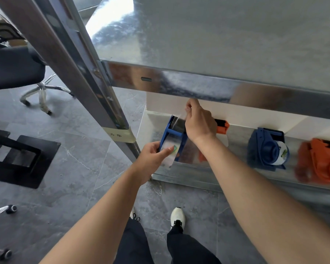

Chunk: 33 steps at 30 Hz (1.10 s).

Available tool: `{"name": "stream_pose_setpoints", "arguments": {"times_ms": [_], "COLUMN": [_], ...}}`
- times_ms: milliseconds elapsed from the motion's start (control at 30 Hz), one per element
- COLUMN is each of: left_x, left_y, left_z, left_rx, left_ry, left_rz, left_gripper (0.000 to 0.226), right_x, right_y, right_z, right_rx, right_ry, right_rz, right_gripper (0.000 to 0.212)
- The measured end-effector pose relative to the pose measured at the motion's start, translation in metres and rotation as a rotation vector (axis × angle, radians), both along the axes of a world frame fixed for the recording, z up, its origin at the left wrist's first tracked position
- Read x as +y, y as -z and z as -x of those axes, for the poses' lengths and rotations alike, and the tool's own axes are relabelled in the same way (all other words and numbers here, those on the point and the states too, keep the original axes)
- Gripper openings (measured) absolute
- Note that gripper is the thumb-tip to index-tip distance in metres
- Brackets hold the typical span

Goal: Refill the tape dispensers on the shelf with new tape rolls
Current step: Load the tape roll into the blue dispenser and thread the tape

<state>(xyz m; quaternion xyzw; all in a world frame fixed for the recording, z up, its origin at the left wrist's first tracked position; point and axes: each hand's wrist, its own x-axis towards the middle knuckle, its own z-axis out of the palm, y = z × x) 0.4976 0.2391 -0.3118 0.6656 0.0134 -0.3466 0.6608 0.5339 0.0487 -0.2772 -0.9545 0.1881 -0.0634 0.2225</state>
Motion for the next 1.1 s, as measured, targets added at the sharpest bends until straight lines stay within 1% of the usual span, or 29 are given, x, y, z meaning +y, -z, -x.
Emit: {"name": "stream_pose_setpoints", "arguments": {"times_ms": [33, 67, 200, 300, 367, 400, 433, 533, 567, 633, 733, 767, 833, 933, 1033, 1100], "left_x": [0.004, 0.007, 0.007, 0.002, 0.002, 0.003, 0.004, 0.011, 0.014, 0.018, 0.019, 0.019, 0.02, 0.026, 0.031, 0.033], "left_y": [0.002, 0.002, 0.001, 0.001, 0.002, 0.005, 0.006, 0.01, 0.009, 0.009, 0.009, 0.01, 0.01, 0.011, 0.013, 0.014], "left_z": [0.0, 0.001, 0.002, 0.004, 0.006, 0.007, 0.009, 0.011, 0.013, 0.016, 0.018, 0.019, 0.02, 0.022, 0.023, 0.023], "left_rx": [0.007, 0.016, 0.022, 0.02, 0.004, 0.002, -0.001, -0.004, 0.009, 0.034, 0.048, 0.055, 0.066, 0.066, 0.054, 0.063], "left_ry": [0.031, 0.056, 0.023, -0.057, -0.096, -0.093, -0.079, 0.003, 0.037, 0.075, 0.063, 0.055, 0.05, 0.049, 0.054, 0.049], "left_rz": [0.013, 0.025, -0.005, -0.065, -0.075, -0.07, -0.056, -0.015, 0.011, 0.059, 0.084, 0.09, 0.094, 0.098, 0.124, 0.152], "left_gripper": [0.019, 0.013, 0.013, 0.041, 0.049, 0.049, 0.043, 0.014, 0.013, 0.02, 0.024, 0.025, 0.026, 0.026, 0.024, 0.025], "right_x": [0.0, -0.001, 0.001, 0.004, 0.004, 0.003, 0.002, -0.002, -0.003, -0.003, -0.002, -0.003, -0.007, -0.01, -0.01, -0.012], "right_y": [-0.001, -0.002, -0.006, -0.009, -0.009, -0.009, -0.009, -0.011, -0.01, -0.008, -0.005, -0.005, -0.007, -0.007, -0.006, -0.003], "right_z": [-0.002, -0.004, -0.007, -0.008, -0.006, -0.005, -0.004, -0.004, -0.006, -0.01, -0.014, -0.015, -0.015, -0.013, -0.006, -0.002], "right_rx": [0.009, 0.019, 0.025, 0.026, 0.022, 0.022, 0.023, 0.028, 0.036, 0.049, 0.079, 0.093, 0.122, 0.188, 0.384, 0.52], "right_ry": [0.006, 0.007, -0.02, -0.036, -0.038, -0.031, -0.021, 0.023, 0.035, 0.054, 0.068, 0.069, 0.094, 0.284, 0.445, 0.483], "right_rz": [0.003, -0.002, -0.016, -0.019, -0.019, -0.022, -0.025, -0.028, -0.038, -0.064, -0.126, -0.182, -0.384, -0.769, -1.004, -1.145], "right_gripper": [0.024, 0.025, 0.027, 0.029, 0.026, 0.025, 0.024, 0.027, 0.028, 0.03, 0.028, 0.025, 0.018, 0.011, 0.014, 0.007]}}
